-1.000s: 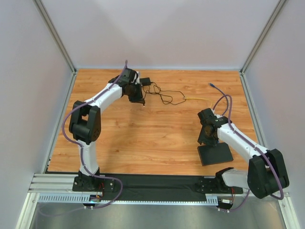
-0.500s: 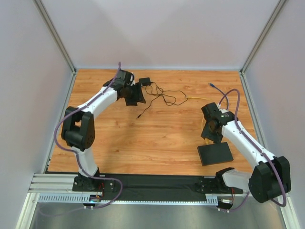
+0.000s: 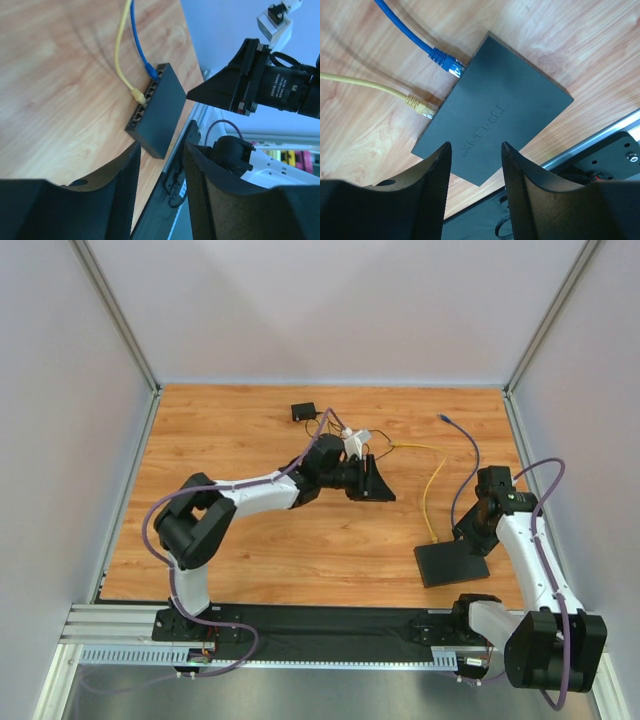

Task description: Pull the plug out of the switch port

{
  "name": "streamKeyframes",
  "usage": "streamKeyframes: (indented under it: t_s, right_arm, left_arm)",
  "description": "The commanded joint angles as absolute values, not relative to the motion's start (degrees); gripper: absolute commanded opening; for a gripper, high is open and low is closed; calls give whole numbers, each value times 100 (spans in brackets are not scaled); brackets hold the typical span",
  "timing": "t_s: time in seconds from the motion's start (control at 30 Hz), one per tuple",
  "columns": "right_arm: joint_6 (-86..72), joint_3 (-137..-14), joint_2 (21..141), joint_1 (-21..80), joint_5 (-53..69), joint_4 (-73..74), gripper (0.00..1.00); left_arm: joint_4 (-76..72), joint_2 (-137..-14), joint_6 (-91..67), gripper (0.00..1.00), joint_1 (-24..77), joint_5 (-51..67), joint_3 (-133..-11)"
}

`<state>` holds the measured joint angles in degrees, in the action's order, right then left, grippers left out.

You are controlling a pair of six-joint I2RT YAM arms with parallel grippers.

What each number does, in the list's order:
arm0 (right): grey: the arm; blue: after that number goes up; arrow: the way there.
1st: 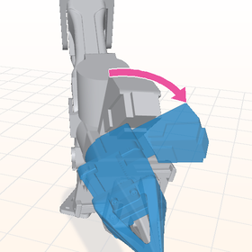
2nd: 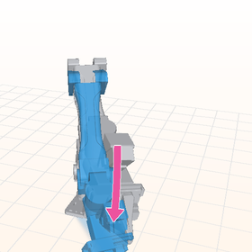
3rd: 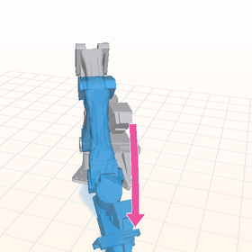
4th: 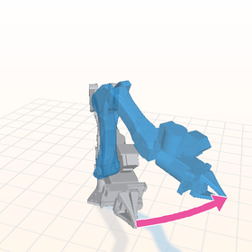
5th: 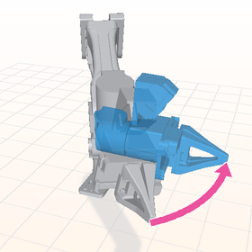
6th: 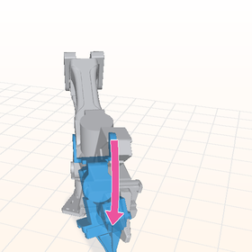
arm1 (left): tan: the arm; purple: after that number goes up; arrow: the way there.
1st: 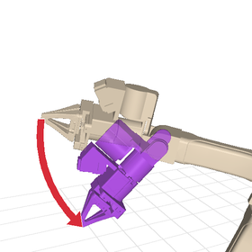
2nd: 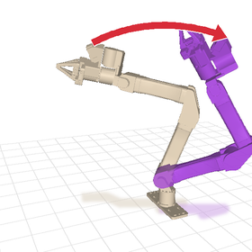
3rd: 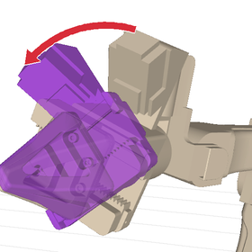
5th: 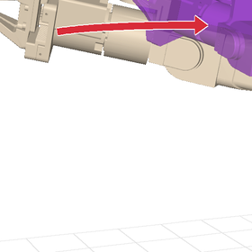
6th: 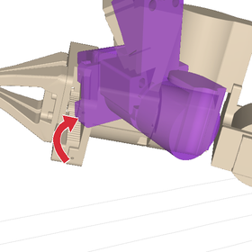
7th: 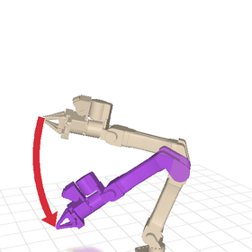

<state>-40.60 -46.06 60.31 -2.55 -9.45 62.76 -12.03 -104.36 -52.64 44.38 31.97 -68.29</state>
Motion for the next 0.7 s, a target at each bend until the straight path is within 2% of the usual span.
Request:
streamKeyframes:
  t_s: [0.0, 0.23, 0.5, 0.67]
  right_arm:
    - [-3903, -4535, 5994, -395, -484, 6056, 46]
    - [-3973, -4439, 6240, -562, -256, 5898, 42]
    - [-3911, -4517, 6495, -615, -299, 5818, 41]
    - [-3850, -4544, 6486, -659, -448, 5845, 41]
  left_arm:
    - [-3019, -10836, -5686, 46, 4649, 3595, -6803]
    - [-3638, -11829, -6135, 37, 5106, 3341, -7242]
    - [-3219, -12348, -6082, 39, 5537, 2647, -7576]
    - [-3032, -12691, -6415, 47, 5721, 2338, -7691]
